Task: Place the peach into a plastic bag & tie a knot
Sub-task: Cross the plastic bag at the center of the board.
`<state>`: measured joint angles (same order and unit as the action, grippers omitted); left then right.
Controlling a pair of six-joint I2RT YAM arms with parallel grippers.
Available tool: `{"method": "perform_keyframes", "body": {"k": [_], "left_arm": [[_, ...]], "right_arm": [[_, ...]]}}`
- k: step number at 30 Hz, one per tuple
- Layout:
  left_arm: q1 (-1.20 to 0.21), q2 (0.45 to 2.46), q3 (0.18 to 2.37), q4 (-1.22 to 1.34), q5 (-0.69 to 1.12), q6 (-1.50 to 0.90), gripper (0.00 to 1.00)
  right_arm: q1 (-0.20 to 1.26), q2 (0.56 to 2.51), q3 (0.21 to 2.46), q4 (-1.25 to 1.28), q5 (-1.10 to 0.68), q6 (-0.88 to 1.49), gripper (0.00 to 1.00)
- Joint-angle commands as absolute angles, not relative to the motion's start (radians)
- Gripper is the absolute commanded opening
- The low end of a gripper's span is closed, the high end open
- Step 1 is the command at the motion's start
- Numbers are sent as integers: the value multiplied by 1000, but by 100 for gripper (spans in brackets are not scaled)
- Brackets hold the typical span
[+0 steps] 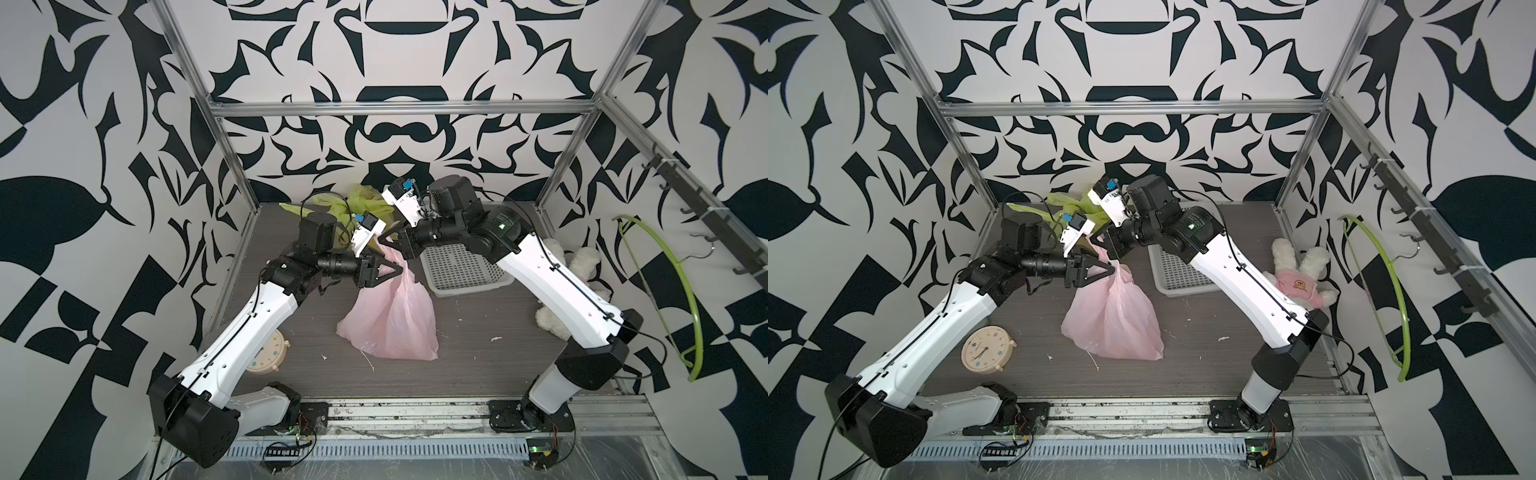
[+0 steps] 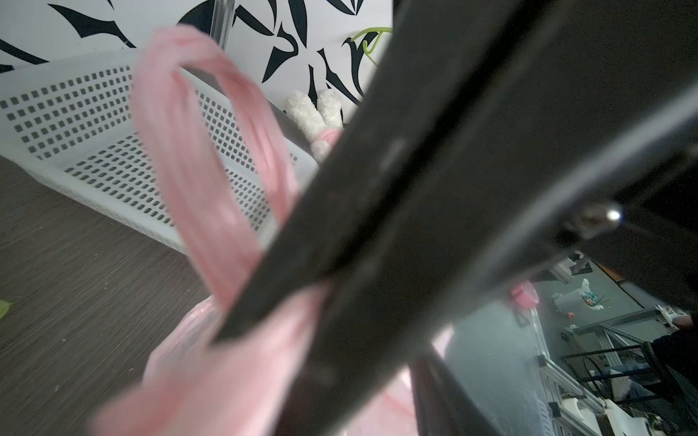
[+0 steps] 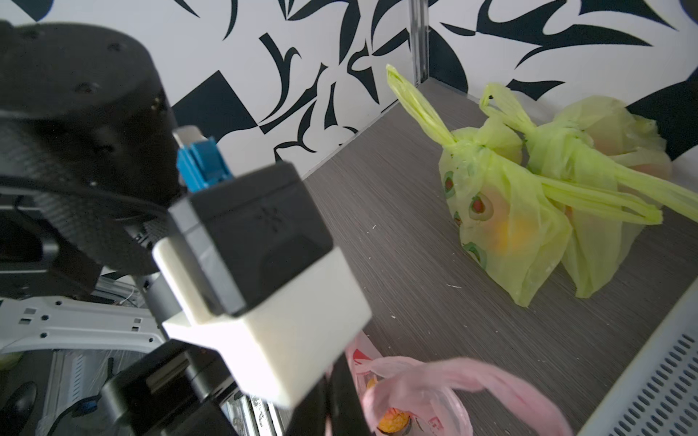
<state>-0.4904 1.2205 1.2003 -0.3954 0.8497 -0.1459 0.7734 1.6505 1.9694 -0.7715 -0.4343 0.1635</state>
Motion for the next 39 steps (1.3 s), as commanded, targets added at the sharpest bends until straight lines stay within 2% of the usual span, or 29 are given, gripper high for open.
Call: {"method": "perform_keyframes", "body": {"k": [1,7,11,13,17,21,22,26,29,31,39], "left_arm": [[-484,1226,1233,-425,906,-114,48],[-483,1241,1234,-397,893,-134,47],[-484,1247,1226,-360,906,-164,42],[-483,1246,1220,-345,911,-175,35],[-484,1235,1190,-290,895,-204,14],[-483,1225,1157,-239,881,-227,2],[-483,1222,1152,-231,879,-231,0],[-483,1217,1151,-237,884,-227,0],[-482,1215,1156,-256,897,-215,0],[-482,1215,1157,-262,906,-214,0],[-482,1217,1168,-292,922,-203,0]], "right_arm": [[767,1648,1973,-723,-509,174,0],[767,1683,1984,-680,-564,239,0],[767,1695,1972,-654,-569,266,0],[767,1696,1964,-650,-571,270,0],[767,1685,1956,-650,-575,273,0],[764,1660,1942,-659,-572,282,0],[760,1650,1940,-665,-567,287,2],[738,1583,1920,-699,-471,316,33],[686,1523,1891,-703,-415,366,53],[643,1508,1882,-711,-428,404,58],[597,1596,1951,-748,-543,460,61]]}}
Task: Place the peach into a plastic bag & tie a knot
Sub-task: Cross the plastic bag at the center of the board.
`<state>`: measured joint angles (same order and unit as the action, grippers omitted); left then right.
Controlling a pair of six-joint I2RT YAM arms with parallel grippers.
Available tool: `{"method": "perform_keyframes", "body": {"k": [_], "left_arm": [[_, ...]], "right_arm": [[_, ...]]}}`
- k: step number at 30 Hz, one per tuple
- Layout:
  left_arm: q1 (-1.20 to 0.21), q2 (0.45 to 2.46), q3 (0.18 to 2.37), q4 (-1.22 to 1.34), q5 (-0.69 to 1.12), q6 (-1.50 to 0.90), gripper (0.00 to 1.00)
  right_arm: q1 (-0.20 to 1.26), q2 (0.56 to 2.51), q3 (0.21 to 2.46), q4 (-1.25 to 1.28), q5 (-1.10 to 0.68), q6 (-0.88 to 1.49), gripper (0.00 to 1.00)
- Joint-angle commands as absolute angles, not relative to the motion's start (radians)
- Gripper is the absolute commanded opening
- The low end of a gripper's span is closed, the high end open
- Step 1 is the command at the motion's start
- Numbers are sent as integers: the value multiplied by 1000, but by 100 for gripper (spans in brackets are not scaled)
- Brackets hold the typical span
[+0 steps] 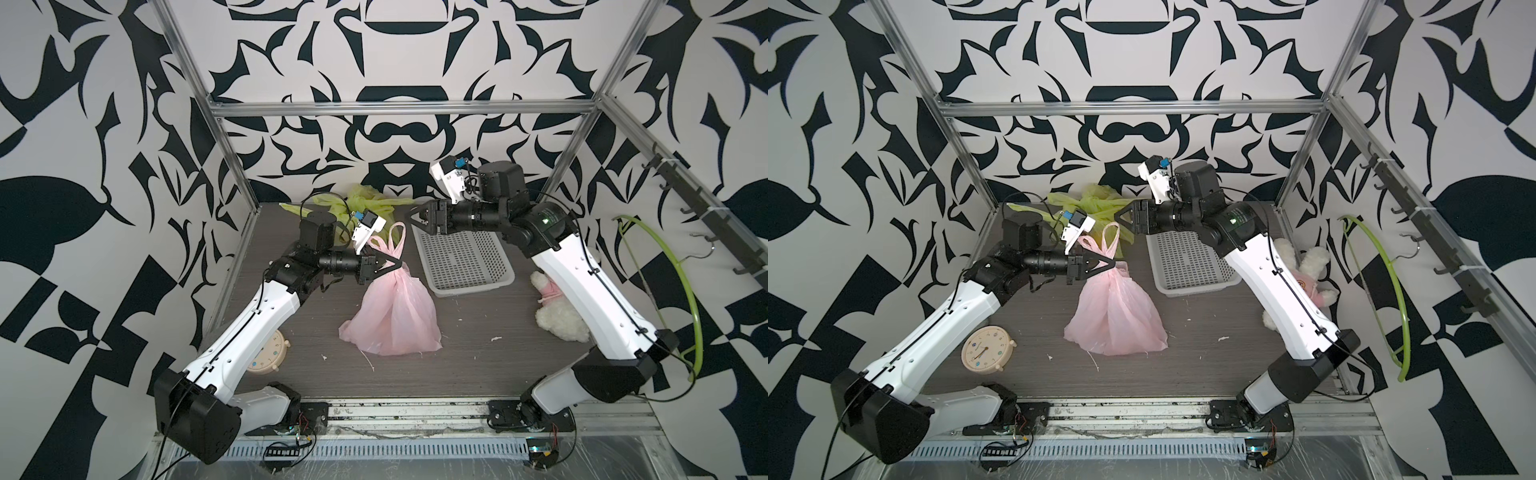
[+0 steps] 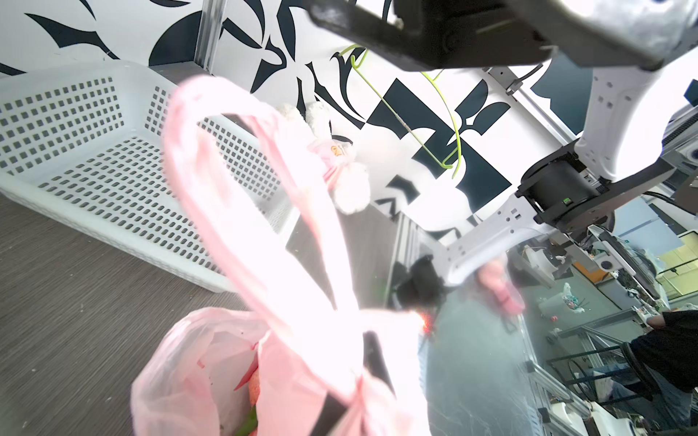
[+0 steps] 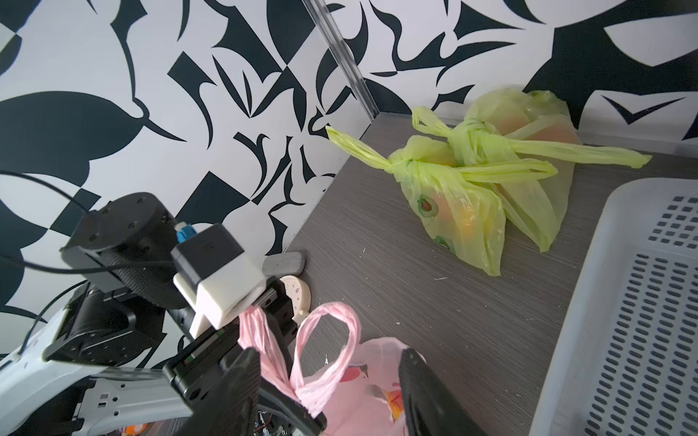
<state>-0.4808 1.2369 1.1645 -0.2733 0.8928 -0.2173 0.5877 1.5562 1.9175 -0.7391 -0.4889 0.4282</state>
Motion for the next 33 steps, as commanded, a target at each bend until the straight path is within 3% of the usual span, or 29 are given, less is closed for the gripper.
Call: {"method": "perform_keyframes", "body": {"k": [1,16,26,33], "left_arm": [[-482,1218,1169,-294,923,-202,0],[-482,1236,1178,-319,934,-192,0],[-482,1243,1186,-326,930,-189,0],[-482,1245,1181,-351,846,-175,0]], "right_arm": [[597,1610,1961,-749,-558,463,60],[589,1645,1980,-690,-643,490,36],[583,1611,1973,-696,-659,482,2],[585,1577,1944,-679,-685,512,0]]}}
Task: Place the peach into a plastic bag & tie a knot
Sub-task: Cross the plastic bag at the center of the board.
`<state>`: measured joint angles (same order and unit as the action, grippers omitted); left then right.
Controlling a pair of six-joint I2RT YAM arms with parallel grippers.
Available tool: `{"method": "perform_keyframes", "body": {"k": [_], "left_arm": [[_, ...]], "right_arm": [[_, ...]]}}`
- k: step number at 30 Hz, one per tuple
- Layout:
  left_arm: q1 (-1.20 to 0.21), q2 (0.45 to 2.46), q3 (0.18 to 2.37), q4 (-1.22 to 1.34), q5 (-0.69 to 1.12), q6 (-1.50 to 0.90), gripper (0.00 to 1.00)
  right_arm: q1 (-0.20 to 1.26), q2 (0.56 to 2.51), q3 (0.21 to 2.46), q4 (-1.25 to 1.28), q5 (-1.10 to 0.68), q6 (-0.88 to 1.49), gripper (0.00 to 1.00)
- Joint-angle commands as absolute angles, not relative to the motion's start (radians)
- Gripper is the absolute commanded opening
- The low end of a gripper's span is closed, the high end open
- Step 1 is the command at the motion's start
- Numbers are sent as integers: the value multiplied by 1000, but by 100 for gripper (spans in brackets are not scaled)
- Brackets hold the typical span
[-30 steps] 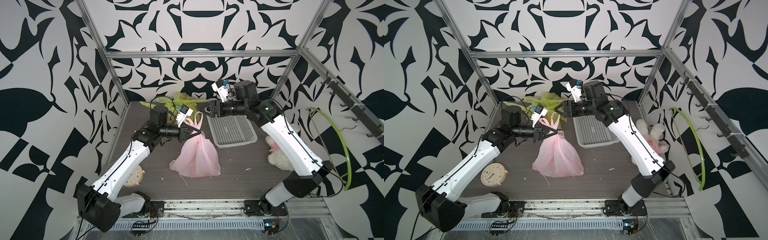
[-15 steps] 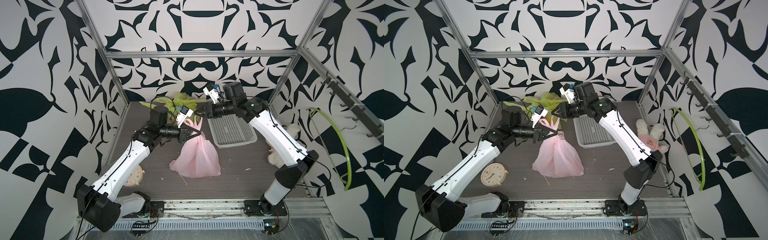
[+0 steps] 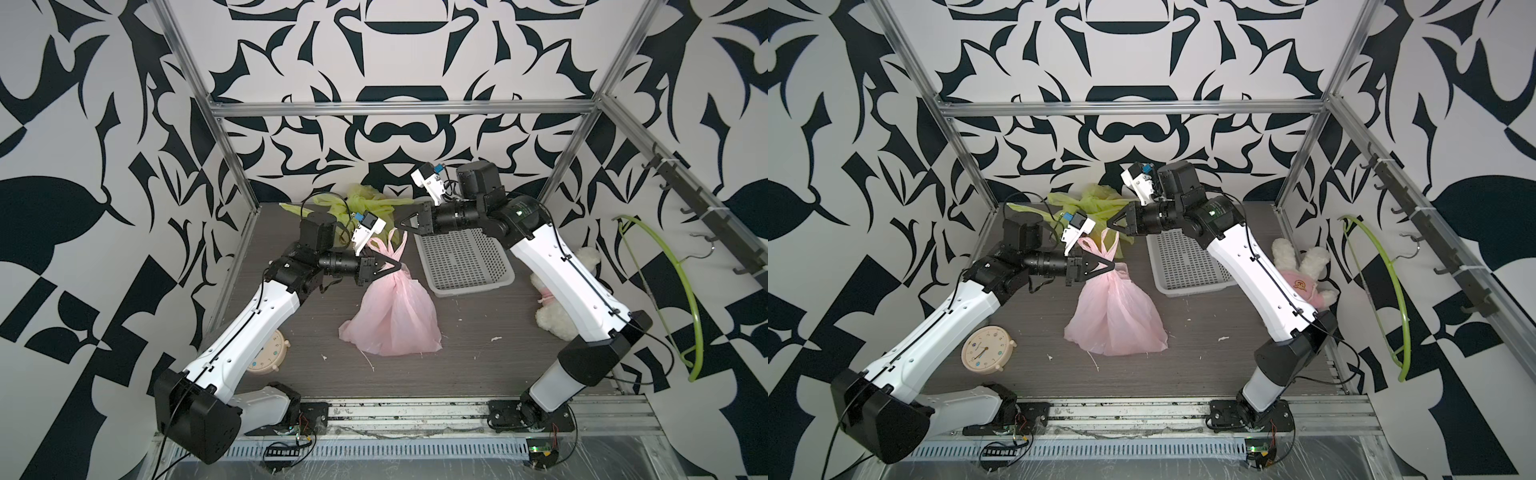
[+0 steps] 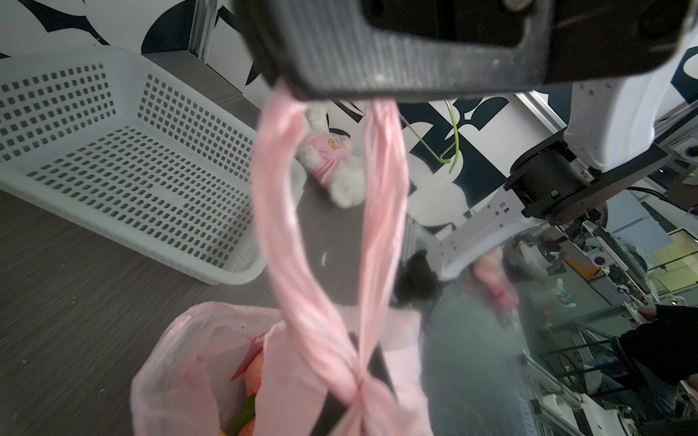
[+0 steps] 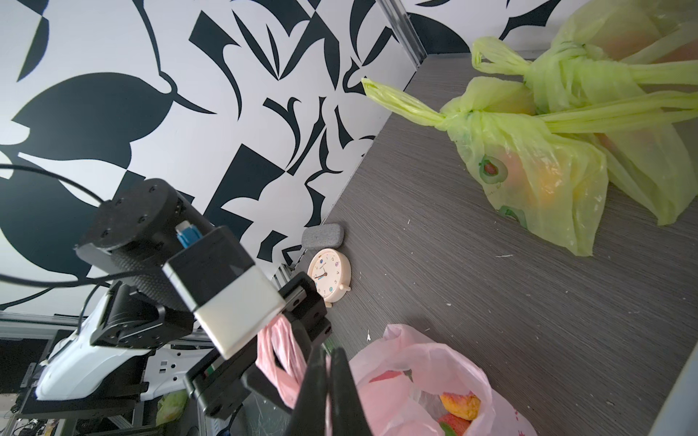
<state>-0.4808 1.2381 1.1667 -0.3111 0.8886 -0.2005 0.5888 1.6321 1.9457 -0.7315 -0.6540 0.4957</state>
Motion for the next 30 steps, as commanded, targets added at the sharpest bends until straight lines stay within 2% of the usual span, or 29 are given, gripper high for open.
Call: {"method": "perform_keyframes", "body": {"k": [1,8,12,17,30], "left_arm": [[-481,1248,1181,-362,810,-167,0],[-428,1267,1158,-340,627,-223,0],[-405,1260,1123,-266,595,-276,0],[-406,1242,1102,-218,584,-305,0],[-405,1201,1069,-216,684,-345,2]], "right_arm": [[587,1565,1926,-663,-689,527,0],[656,1436,1726,-557,-595,580,0],[729,1376,1541,-413,-524,654,0],[799,1393,1377,-251,-486,730,0],[816,1499,1337,-298,-359,562,0]]}}
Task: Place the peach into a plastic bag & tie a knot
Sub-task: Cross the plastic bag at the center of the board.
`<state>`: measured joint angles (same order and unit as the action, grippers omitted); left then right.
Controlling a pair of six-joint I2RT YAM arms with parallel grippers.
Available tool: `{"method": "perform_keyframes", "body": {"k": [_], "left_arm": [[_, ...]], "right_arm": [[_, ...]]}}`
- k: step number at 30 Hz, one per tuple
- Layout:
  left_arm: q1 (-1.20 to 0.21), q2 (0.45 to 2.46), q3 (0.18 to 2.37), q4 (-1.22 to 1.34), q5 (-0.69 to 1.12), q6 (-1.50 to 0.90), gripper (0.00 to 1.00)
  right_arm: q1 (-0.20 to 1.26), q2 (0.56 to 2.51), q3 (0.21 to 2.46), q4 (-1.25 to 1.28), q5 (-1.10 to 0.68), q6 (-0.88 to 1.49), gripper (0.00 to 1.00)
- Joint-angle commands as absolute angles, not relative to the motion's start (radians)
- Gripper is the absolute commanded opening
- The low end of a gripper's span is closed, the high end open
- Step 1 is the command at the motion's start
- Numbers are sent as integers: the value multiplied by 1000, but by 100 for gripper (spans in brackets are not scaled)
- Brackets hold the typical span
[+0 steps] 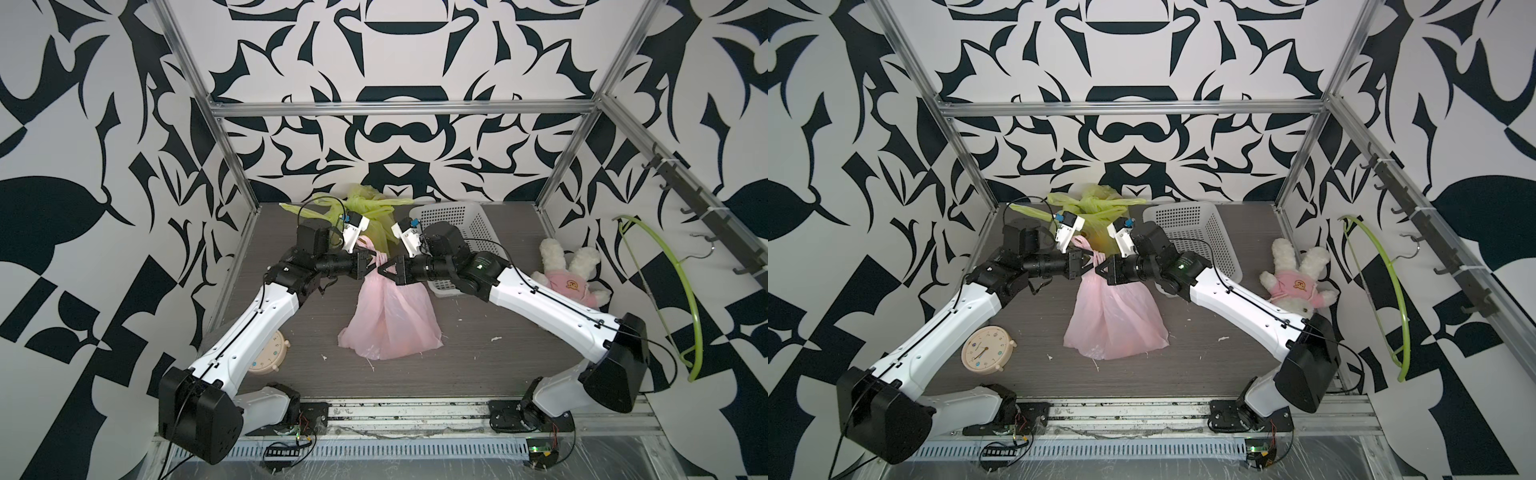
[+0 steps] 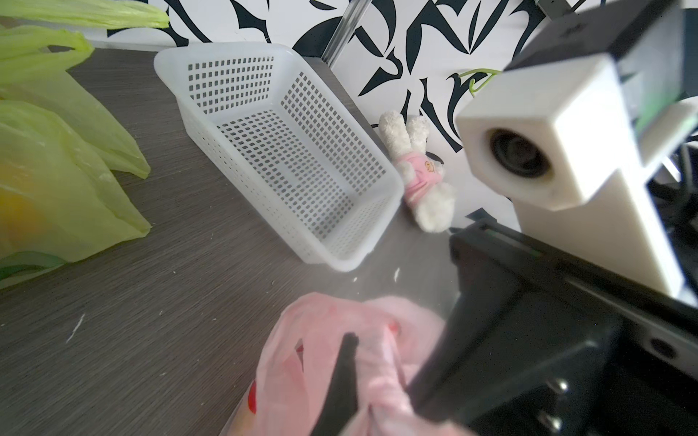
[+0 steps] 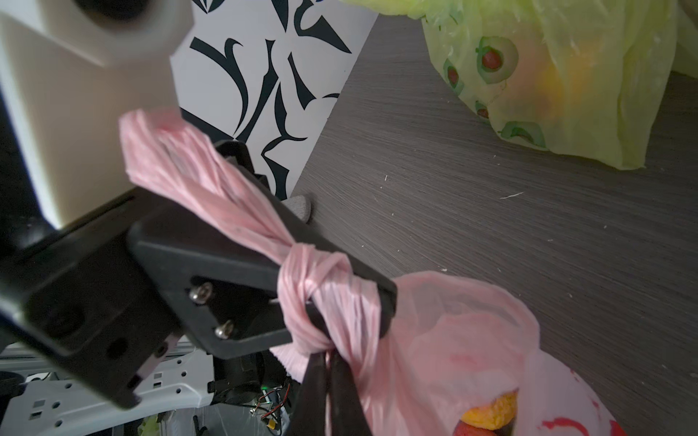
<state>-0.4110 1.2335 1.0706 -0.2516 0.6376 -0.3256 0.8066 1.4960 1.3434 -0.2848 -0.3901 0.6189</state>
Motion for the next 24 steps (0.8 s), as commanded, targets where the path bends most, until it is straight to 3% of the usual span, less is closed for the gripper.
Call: {"method": "perform_keyframes", "body": {"k": [1,17,24], "left_arm": [[-404,1199,1069,-227,695,-345,4],[-404,1149,1037,-332,700,-311,31],[-404,1132,1027,-326,712,-306,37]], "right_arm": [[815,1500,1338,-294,-349,558,0],[782,1473,1343,-242,-366,565,0],[781,1465,1341,-255,-373,560,0]]}}
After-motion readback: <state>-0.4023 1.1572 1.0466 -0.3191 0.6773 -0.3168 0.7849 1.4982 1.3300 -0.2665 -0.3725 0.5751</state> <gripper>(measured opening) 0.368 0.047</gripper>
